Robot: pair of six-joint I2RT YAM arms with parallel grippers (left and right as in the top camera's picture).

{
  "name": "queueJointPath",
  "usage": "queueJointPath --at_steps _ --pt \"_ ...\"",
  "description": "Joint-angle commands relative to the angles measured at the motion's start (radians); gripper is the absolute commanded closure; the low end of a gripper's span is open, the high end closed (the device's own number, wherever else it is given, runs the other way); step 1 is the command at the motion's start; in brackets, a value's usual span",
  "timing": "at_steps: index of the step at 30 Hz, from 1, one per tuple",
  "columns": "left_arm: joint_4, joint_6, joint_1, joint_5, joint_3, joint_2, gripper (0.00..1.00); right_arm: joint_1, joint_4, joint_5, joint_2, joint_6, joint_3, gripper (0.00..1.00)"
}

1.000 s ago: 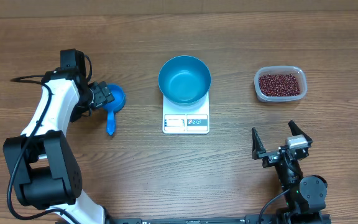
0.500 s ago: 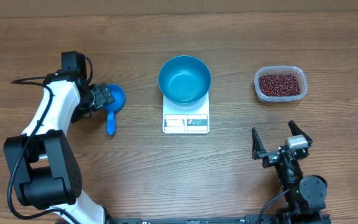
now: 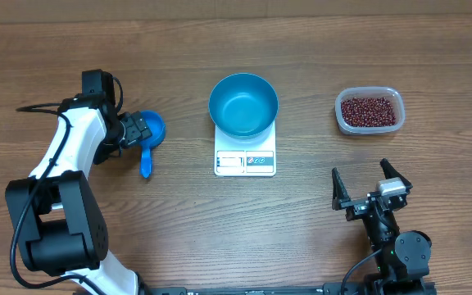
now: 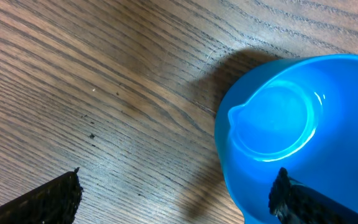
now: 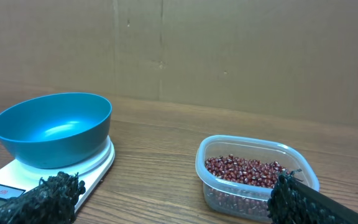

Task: Scoop item into bowl and weigh 150g on scale
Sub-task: 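Lower the left gripper and close it on the blue scoop's rim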

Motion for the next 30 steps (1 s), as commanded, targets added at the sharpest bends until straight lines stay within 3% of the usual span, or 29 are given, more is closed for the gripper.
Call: queueJointPath --at_steps 1,30 --pt "0.006 -0.01 -0.003 -0.017 -0.011 0.007 0.0 -0.003 0.003 -0.005 -0.01 -0.016 -0.01 0.0" --pt "0.06 -0.018 -0.003 -0.01 -0.053 0.007 0.0 -0.003 0.003 -0.005 -0.01 -0.016 -0.01 0.0"
